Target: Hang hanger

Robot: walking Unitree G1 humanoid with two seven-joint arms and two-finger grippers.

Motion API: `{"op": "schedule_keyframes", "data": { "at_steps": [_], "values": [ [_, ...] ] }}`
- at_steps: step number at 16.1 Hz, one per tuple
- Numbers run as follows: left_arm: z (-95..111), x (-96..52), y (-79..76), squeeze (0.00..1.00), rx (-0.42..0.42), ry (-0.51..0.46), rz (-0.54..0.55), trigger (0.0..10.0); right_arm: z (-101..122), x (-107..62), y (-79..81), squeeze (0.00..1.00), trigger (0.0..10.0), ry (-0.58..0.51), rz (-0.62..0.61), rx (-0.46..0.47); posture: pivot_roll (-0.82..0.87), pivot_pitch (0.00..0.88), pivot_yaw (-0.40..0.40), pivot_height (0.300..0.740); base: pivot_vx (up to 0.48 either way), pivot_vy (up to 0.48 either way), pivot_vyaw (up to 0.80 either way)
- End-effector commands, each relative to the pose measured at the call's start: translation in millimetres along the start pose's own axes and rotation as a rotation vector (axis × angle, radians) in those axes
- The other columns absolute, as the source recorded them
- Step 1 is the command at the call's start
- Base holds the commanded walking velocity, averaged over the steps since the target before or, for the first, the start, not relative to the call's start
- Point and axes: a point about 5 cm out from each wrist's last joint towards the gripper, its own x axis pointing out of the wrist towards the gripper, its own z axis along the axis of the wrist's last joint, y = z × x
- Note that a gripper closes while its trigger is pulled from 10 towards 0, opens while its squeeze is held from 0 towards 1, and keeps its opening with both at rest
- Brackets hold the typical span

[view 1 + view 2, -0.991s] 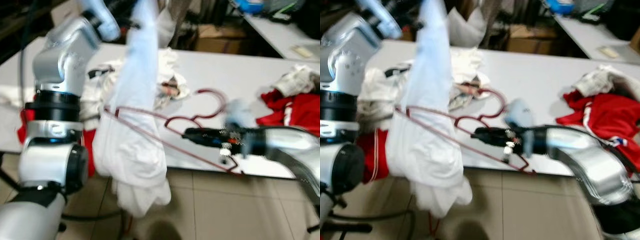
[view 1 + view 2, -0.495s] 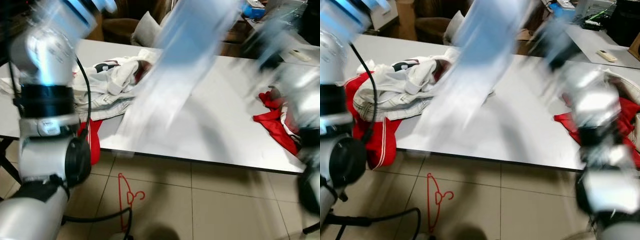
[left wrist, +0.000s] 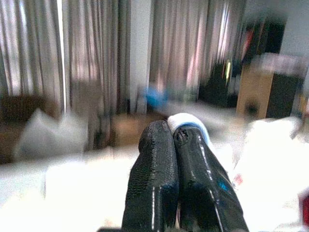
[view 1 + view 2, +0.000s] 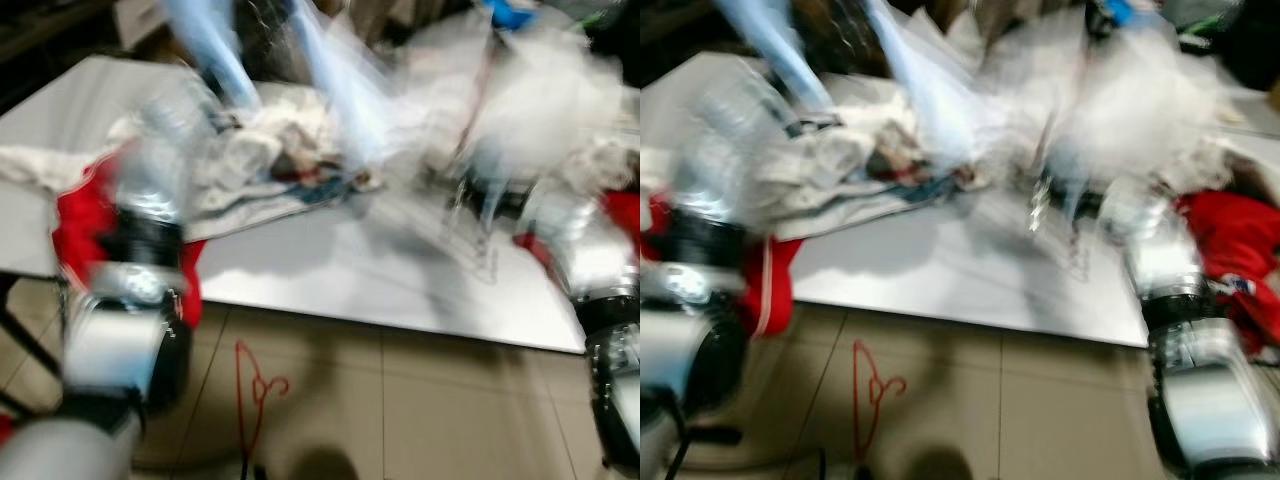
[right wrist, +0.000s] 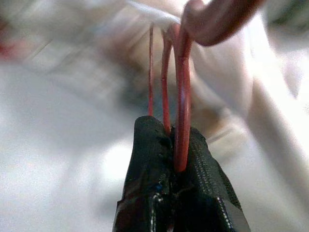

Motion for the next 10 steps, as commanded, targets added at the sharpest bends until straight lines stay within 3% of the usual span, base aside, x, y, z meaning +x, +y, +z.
{"op": "schedule_keyframes", "data": {
  "at_steps": [1, 3, 5, 8, 10],
  "values": [
    [4, 3.4, -4.6, 0.00, 0.046, -0.014, -0.002, 10.0, 16, -8.5, -3.9, 0.00, 10.0, -0.030, 0.031, -0.065, -0.12, 0.000, -0.069, 0.740, 0.000, 0.000, 0.00],
    [-31, 1.5, -5.0, 0.00, 0.125, 0.089, 0.052, 10.0, -2, -34.7, 24.5, 0.00, 10.0, 0.014, 0.215, -0.036, -0.15, 0.000, -0.046, 0.740, 0.000, 0.000, 0.00],
    [-28, 2.6, 7.3, 0.00, 0.156, 0.071, 0.134, 10.0, 1, -57.1, 32.2, 0.00, 10.0, 0.025, 0.272, -0.033, -0.15, 0.000, -0.040, 0.740, 0.000, 0.000, 0.00],
    [6, 6.2, 26.1, 0.00, 0.126, -0.066, 0.247, 10.0, 8, -76.8, 39.9, 0.00, 10.0, 0.057, 0.294, -0.045, -0.16, 0.000, -0.037, 0.740, 0.000, 0.000, 0.00],
    [60, 4.6, 41.8, 0.00, 0.042, -0.292, 0.309, 10.0, 11, -90.6, 43.4, 0.00, 10.0, 0.093, 0.297, -0.027, -0.15, 0.000, -0.038, 0.740, 0.000, 0.000, 0.00]
  ]
}}
